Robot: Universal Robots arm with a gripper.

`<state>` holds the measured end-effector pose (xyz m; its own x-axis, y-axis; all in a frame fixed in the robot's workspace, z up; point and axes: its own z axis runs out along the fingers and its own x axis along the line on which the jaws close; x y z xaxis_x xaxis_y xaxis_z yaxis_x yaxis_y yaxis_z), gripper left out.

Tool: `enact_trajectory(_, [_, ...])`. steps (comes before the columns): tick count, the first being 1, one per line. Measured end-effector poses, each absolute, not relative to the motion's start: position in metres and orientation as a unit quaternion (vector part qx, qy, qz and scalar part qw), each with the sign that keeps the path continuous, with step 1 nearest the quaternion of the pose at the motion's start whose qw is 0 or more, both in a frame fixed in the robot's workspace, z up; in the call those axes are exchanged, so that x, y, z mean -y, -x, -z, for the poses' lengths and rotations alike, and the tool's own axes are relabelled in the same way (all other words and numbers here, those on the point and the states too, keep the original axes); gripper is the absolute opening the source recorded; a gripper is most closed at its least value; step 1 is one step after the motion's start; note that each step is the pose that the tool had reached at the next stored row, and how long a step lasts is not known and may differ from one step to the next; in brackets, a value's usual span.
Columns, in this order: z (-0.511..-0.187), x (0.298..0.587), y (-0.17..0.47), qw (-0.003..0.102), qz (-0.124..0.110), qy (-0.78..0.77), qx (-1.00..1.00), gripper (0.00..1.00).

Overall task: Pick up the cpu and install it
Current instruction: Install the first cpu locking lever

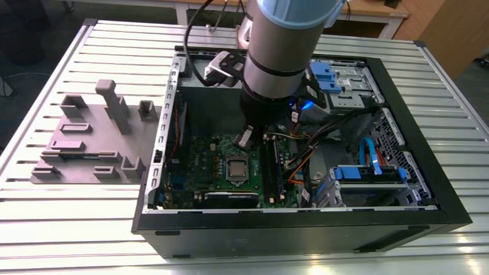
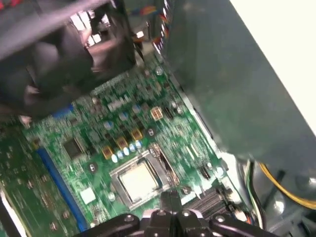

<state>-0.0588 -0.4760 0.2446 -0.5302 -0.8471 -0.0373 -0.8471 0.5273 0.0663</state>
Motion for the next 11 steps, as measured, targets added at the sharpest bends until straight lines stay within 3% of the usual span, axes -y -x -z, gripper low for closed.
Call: enact_trajectory(11, [-0.247,0.466,0.044,0.000,-0.038,0.485,-0.874,0.10])
